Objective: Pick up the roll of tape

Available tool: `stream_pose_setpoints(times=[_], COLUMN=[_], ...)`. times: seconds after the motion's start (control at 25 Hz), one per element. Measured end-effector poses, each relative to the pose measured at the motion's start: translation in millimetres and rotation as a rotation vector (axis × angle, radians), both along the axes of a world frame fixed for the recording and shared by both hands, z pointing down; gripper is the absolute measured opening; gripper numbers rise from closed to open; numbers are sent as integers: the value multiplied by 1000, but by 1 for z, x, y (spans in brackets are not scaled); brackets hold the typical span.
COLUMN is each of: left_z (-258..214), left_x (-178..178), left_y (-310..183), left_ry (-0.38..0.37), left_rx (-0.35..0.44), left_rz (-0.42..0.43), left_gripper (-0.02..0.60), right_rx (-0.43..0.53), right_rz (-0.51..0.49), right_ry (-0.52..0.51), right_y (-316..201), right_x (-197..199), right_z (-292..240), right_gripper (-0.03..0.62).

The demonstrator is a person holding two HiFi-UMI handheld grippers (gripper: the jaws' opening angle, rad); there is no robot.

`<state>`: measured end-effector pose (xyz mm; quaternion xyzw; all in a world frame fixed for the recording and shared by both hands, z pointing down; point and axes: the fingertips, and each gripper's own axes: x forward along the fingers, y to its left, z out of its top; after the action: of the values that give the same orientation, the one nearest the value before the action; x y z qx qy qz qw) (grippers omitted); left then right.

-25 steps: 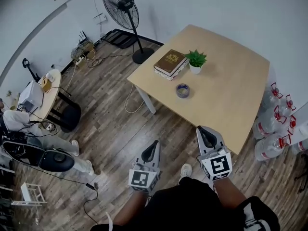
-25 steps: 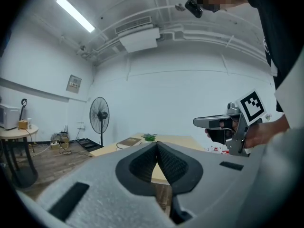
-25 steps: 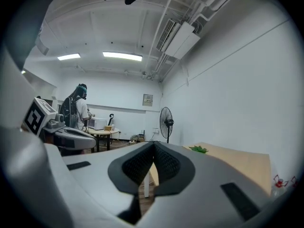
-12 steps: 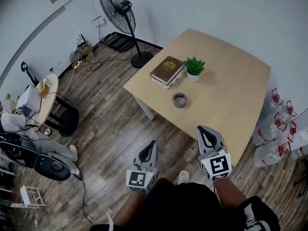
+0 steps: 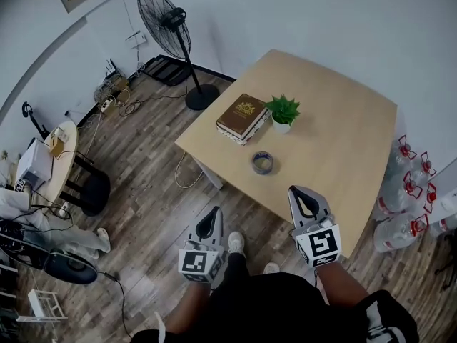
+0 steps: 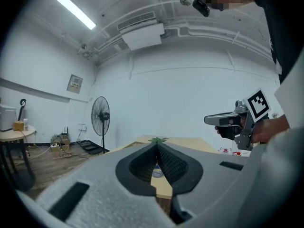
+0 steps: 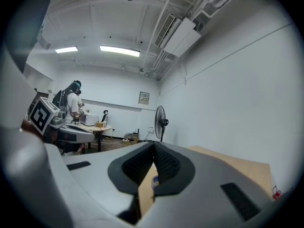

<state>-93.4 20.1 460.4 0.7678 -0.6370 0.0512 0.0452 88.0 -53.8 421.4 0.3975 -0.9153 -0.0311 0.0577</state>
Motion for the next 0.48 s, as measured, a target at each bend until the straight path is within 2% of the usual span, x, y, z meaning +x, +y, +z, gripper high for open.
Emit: stream_pose_setpoints(times=[0.24, 0.48], left_z=[-9, -15], left_x=[-33, -60], left_y=[-56, -116], left_ry=[-6, -15], left_rx=[6, 15], left_rz=[34, 106], left_gripper=[0, 0], right_rx=[12, -46], right_rz=[37, 49], right_ry=[-3, 12], right_y=[-50, -98], right_x=[-26, -66], right_z=[-9, 2], right_gripper=[-6, -6])
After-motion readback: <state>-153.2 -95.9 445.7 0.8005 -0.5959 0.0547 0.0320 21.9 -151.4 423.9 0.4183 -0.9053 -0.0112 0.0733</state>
